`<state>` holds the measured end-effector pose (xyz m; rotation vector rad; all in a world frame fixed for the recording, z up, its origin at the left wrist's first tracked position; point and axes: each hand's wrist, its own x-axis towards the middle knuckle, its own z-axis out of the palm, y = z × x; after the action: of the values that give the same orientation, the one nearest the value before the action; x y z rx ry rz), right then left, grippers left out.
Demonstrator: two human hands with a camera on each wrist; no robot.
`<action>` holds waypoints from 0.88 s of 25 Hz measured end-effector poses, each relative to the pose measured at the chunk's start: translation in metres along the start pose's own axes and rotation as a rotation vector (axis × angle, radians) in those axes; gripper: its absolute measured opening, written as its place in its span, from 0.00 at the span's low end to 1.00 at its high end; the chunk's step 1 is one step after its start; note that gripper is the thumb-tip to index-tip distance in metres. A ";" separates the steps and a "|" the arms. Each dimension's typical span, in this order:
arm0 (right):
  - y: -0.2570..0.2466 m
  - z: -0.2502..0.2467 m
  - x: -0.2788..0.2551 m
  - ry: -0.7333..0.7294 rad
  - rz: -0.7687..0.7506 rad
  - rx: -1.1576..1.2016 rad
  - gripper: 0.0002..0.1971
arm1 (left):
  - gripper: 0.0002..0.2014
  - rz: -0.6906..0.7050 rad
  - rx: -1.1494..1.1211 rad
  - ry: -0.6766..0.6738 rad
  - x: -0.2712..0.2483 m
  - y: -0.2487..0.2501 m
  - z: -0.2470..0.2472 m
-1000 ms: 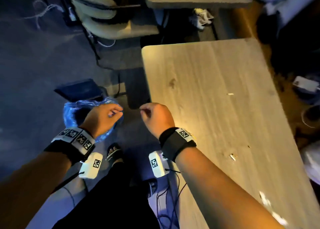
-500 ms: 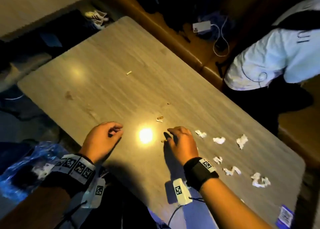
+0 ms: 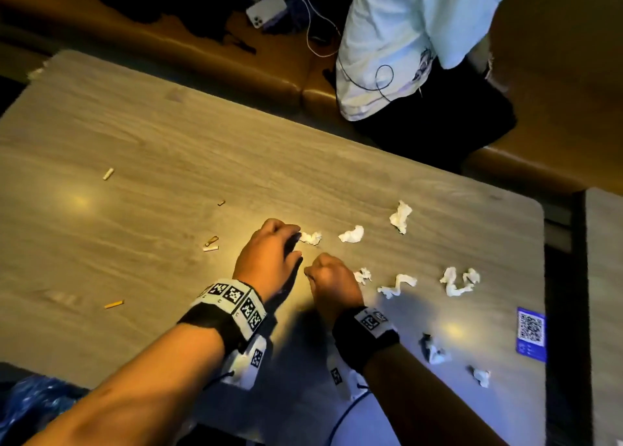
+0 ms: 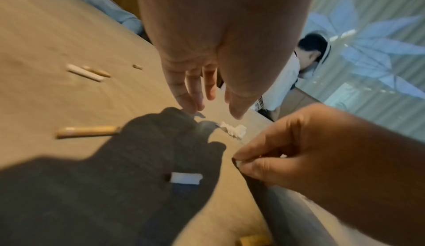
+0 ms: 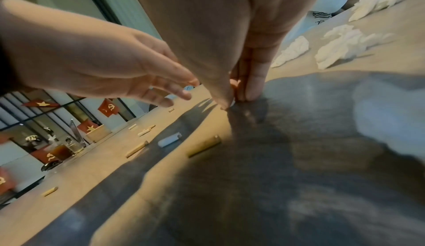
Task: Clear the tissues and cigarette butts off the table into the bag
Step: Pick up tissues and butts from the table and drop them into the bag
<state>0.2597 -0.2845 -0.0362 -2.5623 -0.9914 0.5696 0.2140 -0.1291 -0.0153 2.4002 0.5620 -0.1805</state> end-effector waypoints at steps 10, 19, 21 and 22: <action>0.007 -0.032 0.009 -0.152 0.151 -0.068 0.09 | 0.09 0.121 0.211 -0.061 0.050 0.022 0.035; 0.000 -0.034 0.032 -0.198 0.140 -0.171 0.15 | 0.08 -0.106 -0.209 0.089 0.008 -0.018 0.009; -0.004 -0.032 0.037 -0.201 0.124 -0.218 0.11 | 0.09 -0.152 -0.328 0.146 -0.012 -0.034 -0.002; -0.004 -0.034 0.039 -0.209 0.130 -0.232 0.08 | 0.10 -0.172 -0.374 0.171 -0.021 -0.042 -0.006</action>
<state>0.3003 -0.2600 -0.0152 -2.8330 -1.0156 0.8155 0.1767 -0.1033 -0.0292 2.0145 0.8062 0.0543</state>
